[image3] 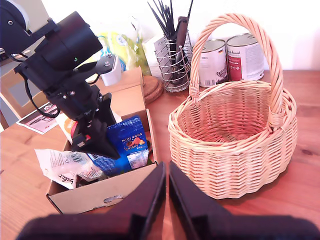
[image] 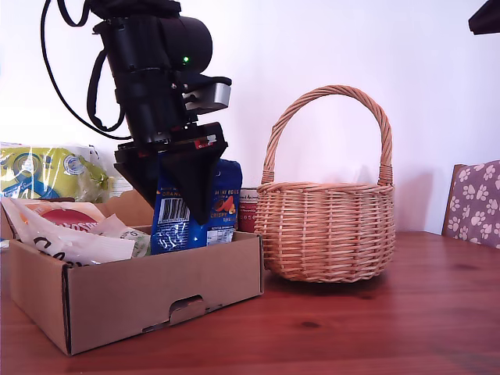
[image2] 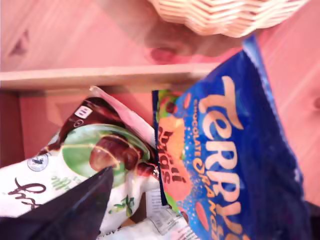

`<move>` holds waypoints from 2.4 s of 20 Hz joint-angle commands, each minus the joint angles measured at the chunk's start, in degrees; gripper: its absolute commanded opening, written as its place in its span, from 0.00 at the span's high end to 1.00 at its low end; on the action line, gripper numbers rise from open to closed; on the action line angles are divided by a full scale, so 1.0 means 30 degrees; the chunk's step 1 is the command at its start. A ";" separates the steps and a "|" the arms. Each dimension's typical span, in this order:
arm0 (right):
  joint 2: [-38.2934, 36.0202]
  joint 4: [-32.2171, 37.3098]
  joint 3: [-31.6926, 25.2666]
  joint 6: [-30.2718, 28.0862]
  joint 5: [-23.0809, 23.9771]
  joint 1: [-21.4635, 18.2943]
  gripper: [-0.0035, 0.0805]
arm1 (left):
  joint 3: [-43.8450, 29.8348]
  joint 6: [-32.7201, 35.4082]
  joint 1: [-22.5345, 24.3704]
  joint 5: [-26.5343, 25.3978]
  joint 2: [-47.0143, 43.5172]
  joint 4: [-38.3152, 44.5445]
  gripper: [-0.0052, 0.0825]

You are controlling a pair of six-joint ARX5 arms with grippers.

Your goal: Move the bags of Easter eggs from the cardboard box on the left into the woven basket on the right side.

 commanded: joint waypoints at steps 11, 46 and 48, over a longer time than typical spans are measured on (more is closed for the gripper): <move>0.0393 0.0197 -0.0058 -0.0117 -0.0022 0.0109 0.97 | -0.0284 0.0029 0.0080 -0.0248 0.2550 -0.0109 0.44; 0.0401 0.0240 -0.0058 -0.0117 -0.0015 0.0109 0.97 | -0.0270 -0.2535 -0.2331 0.4386 -0.0765 1.5191 0.97; 0.0401 0.0248 -0.0058 -0.0117 -0.0015 0.0109 0.97 | -0.0270 -0.2863 -0.2594 0.4357 0.0182 1.6859 0.97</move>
